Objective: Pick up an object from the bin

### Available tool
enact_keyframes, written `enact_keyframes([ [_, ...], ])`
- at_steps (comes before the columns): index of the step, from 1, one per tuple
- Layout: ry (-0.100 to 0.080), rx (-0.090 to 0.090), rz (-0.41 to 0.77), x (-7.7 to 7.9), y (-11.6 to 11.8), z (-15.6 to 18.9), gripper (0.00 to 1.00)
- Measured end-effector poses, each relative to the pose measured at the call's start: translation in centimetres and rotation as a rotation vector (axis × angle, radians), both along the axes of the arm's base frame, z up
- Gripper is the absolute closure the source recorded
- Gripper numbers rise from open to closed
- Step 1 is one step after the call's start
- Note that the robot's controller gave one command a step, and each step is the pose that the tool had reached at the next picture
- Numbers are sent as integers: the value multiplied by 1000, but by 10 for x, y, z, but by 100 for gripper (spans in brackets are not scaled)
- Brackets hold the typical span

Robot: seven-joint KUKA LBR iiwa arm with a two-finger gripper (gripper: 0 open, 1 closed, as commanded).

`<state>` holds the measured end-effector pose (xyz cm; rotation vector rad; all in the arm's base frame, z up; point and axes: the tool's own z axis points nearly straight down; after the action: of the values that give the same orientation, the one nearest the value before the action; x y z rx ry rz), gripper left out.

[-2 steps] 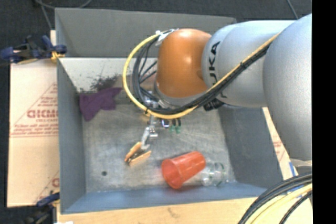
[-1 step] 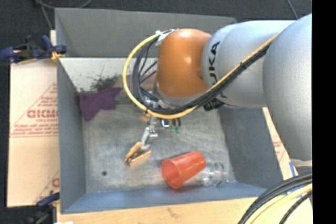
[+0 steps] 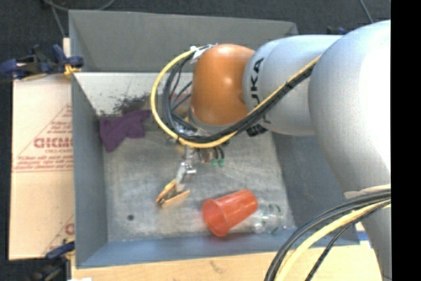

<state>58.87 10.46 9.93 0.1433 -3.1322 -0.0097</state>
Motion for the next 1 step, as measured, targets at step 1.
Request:
enact_keyframes([
  [1, -3, 0, -1, 0, 0, 0, 0],
])
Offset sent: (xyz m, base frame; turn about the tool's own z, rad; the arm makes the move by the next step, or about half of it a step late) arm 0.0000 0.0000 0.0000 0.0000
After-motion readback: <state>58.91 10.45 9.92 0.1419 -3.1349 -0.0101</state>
